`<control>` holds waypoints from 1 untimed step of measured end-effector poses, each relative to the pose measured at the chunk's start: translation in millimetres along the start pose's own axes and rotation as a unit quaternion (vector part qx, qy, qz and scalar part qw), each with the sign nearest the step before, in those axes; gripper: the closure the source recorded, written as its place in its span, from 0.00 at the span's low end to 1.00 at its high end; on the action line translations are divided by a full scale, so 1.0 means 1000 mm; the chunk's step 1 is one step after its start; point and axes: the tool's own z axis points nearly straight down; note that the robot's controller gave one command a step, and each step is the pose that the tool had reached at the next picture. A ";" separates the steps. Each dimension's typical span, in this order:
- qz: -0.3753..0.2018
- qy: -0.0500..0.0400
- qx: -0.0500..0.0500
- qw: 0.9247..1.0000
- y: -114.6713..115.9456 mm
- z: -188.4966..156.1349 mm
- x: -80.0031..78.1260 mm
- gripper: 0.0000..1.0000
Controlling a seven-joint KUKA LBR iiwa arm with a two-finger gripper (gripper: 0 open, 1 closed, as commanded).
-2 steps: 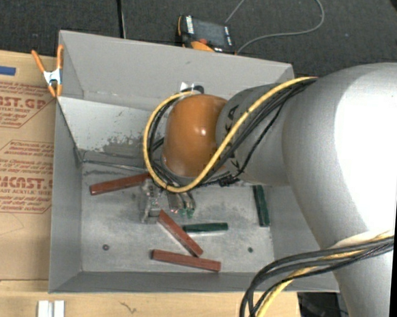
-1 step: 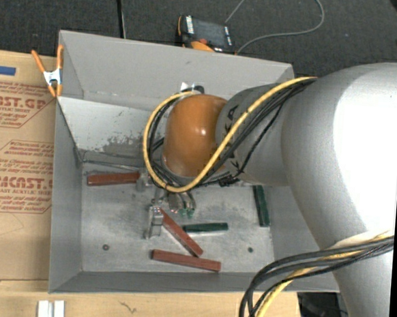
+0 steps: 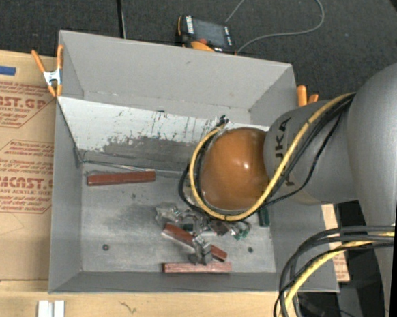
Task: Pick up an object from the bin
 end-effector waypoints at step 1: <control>0.013 0.001 0.001 1.000 -0.059 0.001 0.009 0.00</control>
Offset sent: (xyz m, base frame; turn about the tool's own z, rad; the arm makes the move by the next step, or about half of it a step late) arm 0.0276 -0.0482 -0.0005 0.0185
